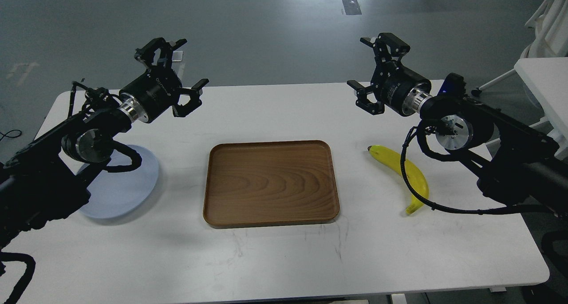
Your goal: Place banana on plate with both arms
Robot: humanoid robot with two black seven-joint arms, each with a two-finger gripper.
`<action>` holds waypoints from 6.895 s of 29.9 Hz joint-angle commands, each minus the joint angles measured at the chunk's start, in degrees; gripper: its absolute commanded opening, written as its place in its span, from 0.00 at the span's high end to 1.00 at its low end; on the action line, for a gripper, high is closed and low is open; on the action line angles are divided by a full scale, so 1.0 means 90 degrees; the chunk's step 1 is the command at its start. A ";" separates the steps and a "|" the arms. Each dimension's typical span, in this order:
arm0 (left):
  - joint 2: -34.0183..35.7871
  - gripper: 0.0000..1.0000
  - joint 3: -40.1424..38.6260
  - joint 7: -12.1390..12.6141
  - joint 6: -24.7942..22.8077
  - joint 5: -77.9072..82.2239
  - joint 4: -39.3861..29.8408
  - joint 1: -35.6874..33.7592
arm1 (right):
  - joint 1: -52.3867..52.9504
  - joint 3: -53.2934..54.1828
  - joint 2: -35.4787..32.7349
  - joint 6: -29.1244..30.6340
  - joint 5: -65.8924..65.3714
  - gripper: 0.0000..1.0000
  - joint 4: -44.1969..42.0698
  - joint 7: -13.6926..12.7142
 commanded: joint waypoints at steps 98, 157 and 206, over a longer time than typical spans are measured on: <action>0.3261 0.06 0.2158 -0.1591 0.3594 0.7644 -0.1544 0.1410 | -0.1103 0.0654 -0.1806 0.0508 0.0039 0.00 0.0356 0.0488; 0.2578 0.17 0.3222 -0.1660 0.4249 0.7800 0.0321 0.1761 | -0.1142 0.0732 -0.1943 0.0508 0.0039 0.00 0.0424 0.0498; 0.2587 1.00 0.3193 -0.2173 0.4023 0.7781 0.0507 0.1381 | -0.1152 0.0732 -0.2002 0.0391 0.0039 0.00 0.0414 0.0527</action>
